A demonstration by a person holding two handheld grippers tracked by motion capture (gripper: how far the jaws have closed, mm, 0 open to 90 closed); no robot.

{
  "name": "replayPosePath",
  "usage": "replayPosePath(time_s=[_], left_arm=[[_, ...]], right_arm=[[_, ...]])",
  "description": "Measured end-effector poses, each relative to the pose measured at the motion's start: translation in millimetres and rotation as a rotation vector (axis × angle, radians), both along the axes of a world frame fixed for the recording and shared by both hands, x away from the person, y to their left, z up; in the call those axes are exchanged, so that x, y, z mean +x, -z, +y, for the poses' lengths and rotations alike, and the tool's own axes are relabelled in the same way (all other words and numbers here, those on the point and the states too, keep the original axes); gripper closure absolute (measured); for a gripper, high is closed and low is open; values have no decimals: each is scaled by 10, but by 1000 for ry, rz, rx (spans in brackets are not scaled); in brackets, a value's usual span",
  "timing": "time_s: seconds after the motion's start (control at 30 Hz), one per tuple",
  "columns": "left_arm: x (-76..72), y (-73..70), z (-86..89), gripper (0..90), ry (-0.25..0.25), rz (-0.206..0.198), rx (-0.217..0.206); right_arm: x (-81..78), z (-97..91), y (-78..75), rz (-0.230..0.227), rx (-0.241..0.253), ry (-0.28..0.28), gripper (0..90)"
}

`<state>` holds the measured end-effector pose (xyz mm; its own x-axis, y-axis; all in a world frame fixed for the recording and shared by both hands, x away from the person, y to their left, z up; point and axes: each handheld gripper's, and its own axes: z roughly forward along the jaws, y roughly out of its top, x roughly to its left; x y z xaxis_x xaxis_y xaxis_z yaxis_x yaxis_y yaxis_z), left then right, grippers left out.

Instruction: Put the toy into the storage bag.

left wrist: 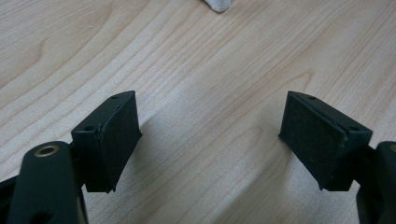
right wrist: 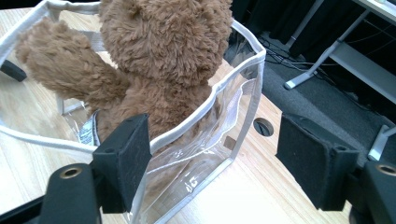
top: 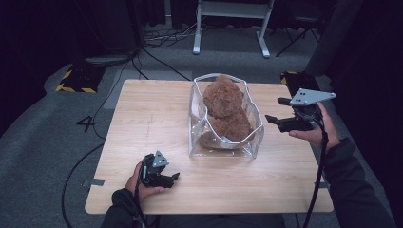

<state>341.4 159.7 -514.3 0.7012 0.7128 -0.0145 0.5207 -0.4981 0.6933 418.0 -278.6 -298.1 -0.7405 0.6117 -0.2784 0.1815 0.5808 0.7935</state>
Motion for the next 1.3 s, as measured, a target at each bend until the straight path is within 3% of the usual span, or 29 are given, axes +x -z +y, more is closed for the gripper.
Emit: replayPosePath(time_s=[0.83,1.3], left_arm=[[1,-1,0,197,-2,1,3],[1,-1,0,197,-1,1,3]], right_arm=[[-136,-138,188,19,-39,-3,249],[-151,-205,408,42,-68,27,231]])
